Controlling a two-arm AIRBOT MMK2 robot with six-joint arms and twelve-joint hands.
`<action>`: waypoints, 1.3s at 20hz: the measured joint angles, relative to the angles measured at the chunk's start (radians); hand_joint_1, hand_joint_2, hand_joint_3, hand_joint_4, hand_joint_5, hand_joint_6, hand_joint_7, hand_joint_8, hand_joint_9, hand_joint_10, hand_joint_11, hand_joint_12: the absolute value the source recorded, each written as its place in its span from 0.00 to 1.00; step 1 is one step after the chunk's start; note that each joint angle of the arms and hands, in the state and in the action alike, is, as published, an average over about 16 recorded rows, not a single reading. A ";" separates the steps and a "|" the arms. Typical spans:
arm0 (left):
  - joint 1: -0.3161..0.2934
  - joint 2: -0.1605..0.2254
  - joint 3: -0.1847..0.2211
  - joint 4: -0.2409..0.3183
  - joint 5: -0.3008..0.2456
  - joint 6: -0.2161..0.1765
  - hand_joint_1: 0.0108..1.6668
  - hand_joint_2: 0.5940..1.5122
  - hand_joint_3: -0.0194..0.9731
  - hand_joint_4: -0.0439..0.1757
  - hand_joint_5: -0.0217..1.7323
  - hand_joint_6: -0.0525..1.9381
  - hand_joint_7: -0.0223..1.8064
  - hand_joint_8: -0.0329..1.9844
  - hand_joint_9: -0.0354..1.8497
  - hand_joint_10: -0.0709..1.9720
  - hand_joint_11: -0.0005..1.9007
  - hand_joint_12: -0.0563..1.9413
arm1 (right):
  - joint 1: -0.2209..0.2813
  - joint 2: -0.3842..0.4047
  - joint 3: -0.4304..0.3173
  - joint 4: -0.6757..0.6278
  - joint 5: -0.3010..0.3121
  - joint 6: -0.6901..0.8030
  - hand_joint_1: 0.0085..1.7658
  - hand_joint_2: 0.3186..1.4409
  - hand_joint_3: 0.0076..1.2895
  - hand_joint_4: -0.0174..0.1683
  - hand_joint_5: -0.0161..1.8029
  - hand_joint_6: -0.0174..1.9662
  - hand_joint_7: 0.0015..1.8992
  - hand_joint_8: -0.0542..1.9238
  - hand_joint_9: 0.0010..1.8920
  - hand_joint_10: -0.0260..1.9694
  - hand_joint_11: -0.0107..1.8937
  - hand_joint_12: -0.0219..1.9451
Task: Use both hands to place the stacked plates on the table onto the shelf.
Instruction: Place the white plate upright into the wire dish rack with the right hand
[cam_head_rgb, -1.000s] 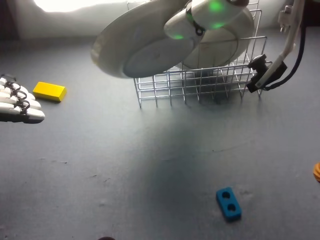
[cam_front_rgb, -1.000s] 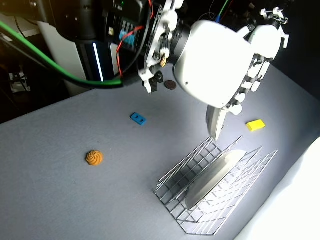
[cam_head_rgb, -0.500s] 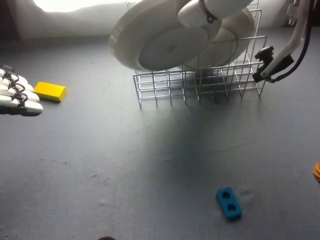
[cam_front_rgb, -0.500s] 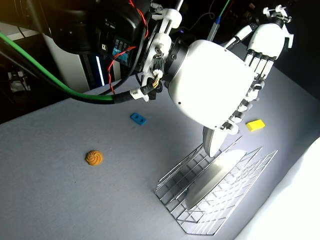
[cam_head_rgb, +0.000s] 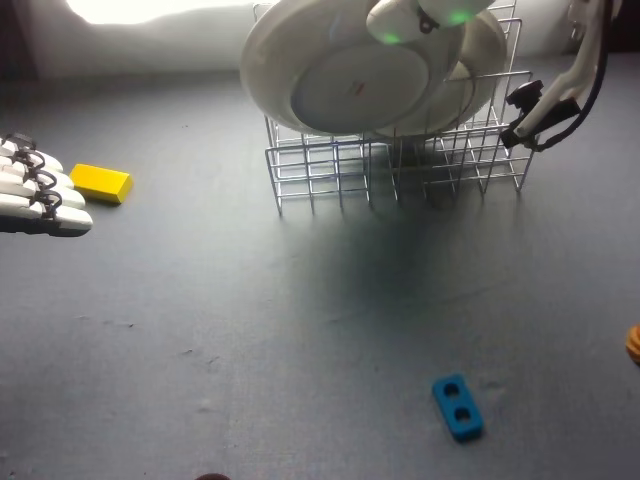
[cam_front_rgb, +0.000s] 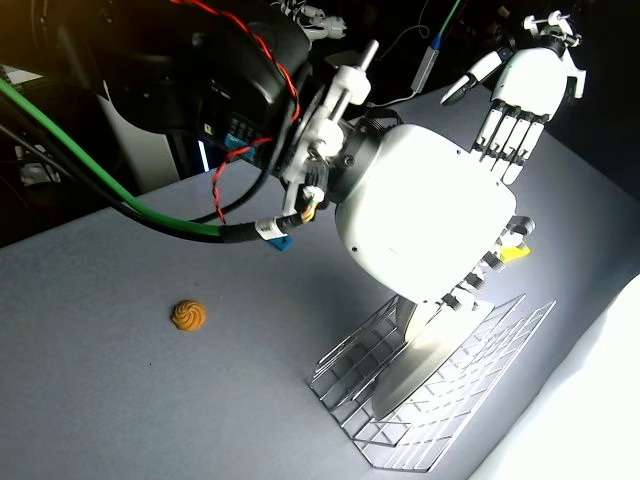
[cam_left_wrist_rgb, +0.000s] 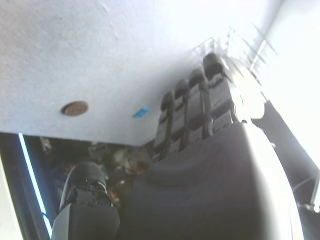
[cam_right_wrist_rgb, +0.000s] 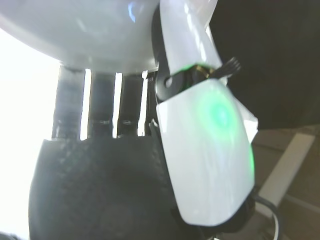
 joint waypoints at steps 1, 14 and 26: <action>-0.002 0.000 -0.001 0.003 0.000 0.000 0.00 0.56 0.03 0.21 0.05 0.04 0.06 0.02 0.06 0.04 0.01 0.13 | -0.001 -0.005 0.007 0.001 0.001 0.000 0.78 0.66 0.01 0.04 0.48 0.52 0.52 0.53 0.46 0.61 0.37 0.64; -0.042 0.006 -0.031 0.050 -0.005 -0.011 0.00 0.56 0.03 0.21 0.05 0.04 0.06 0.02 0.06 0.04 0.01 0.13 | -0.017 -0.053 0.062 0.007 0.014 0.001 0.78 0.66 0.01 0.03 0.47 0.52 0.52 0.53 0.46 0.61 0.36 0.63; -0.124 0.021 -0.066 0.122 -0.013 -0.035 0.00 0.55 0.03 0.21 0.05 0.04 0.07 0.02 0.06 0.04 0.01 0.13 | -0.039 -0.070 0.082 0.012 0.031 0.000 0.78 0.66 0.01 0.03 0.47 0.52 0.52 0.52 0.46 0.61 0.36 0.62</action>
